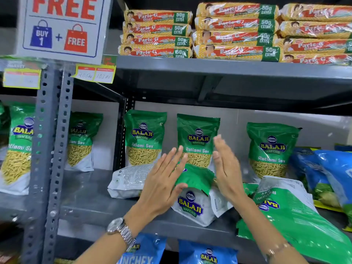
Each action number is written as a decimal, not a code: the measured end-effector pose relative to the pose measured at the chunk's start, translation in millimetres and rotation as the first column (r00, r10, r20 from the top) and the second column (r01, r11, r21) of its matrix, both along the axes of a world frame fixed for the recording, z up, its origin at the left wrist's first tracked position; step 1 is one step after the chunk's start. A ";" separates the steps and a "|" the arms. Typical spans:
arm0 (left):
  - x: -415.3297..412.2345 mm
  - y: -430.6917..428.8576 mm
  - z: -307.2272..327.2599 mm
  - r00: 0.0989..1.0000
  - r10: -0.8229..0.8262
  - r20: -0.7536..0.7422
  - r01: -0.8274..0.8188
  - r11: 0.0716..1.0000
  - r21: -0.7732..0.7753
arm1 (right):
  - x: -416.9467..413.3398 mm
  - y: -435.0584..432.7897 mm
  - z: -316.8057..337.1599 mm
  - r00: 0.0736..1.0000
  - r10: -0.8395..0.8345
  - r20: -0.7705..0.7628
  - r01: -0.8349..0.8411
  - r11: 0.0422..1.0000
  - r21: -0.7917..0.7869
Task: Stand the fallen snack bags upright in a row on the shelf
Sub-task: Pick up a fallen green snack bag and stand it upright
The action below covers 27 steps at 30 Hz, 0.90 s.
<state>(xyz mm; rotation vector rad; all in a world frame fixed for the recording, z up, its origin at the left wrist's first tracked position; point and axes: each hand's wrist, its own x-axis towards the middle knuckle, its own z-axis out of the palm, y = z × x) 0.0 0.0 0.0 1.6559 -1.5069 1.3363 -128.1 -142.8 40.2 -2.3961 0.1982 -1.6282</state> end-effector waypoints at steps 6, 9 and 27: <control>12.3 2.1 -23.3 0.995 -0.003 -0.098 -0.003 0.998 -0.061 | -5.8 22.1 -24.3 0.886 0.125 -0.447 -0.174 0.982 -0.069; 17.5 4.0 -18.0 0.995 0.006 -0.104 -0.010 0.999 -0.035 | -7.5 21.0 -23.3 0.870 0.071 -0.487 -0.147 0.982 -0.120; 66.3 35.9 39.9 0.854 -0.404 -0.327 0.097 0.742 -0.664 | 47.3 37.6 88.2 0.950 0.120 -0.289 -0.167 0.976 -0.142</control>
